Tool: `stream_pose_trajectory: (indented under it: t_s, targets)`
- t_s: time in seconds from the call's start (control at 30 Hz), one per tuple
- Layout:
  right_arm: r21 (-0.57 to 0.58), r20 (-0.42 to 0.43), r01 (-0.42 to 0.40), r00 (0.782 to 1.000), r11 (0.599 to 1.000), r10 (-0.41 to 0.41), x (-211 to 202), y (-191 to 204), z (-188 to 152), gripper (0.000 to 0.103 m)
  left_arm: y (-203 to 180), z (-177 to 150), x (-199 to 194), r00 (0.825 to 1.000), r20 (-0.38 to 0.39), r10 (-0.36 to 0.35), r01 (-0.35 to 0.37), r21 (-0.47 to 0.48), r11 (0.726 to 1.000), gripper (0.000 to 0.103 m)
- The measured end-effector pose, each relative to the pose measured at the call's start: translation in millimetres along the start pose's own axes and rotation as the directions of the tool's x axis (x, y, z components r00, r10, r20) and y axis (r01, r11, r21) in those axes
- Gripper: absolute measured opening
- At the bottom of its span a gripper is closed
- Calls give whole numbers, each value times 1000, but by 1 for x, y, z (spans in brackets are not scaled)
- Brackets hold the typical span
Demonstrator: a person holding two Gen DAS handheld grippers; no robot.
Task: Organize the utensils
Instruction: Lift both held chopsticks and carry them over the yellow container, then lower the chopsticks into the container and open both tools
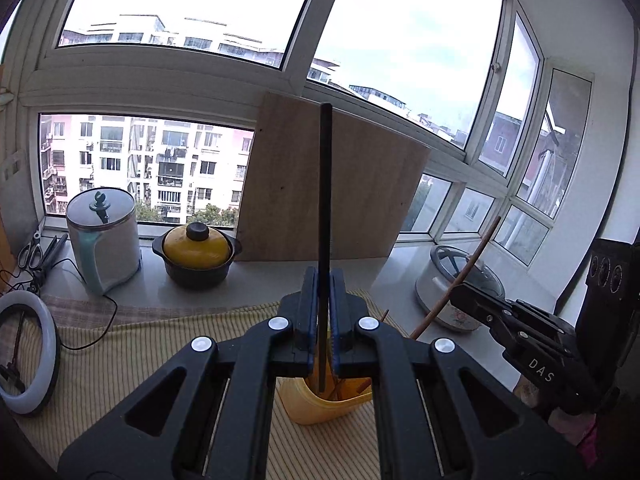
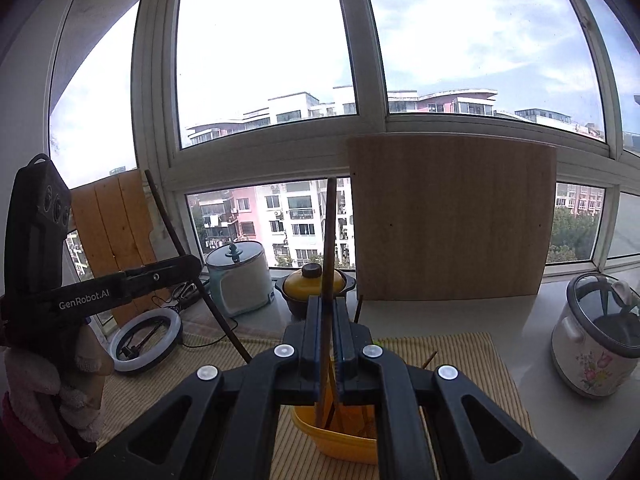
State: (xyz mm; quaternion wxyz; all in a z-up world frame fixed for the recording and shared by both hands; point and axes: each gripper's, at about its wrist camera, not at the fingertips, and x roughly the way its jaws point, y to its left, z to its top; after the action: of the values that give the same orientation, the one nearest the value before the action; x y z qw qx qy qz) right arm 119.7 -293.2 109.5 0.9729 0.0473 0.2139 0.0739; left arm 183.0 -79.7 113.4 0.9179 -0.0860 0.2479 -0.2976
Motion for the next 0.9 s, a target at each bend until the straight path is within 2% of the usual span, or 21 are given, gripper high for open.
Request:
stream_pose_trajectory:
  t_s: [0.17, 0.5, 0.73, 0.9]
  targets:
    - [4, -30, 55, 998, 998, -55, 18, -16, -2, 2, 0, -3, 28, 999, -44, -6, 5, -10, 1000, 3]
    - [31, -149, 100, 984, 994, -95, 56, -39, -32, 2, 13, -28, 72, 987, -162, -10, 0, -64, 998, 3]
    - [54, -207, 111, 974, 992, -98, 67, -48, -51, 2, 17, -45, 84, 976, -219, -12, -5, -78, 997, 3]
    - [60, -234, 115, 967, 992, -98, 70, -51, -60, 3, 15, -48, 82, 973, -228, -22, 5, -75, 997, 3]
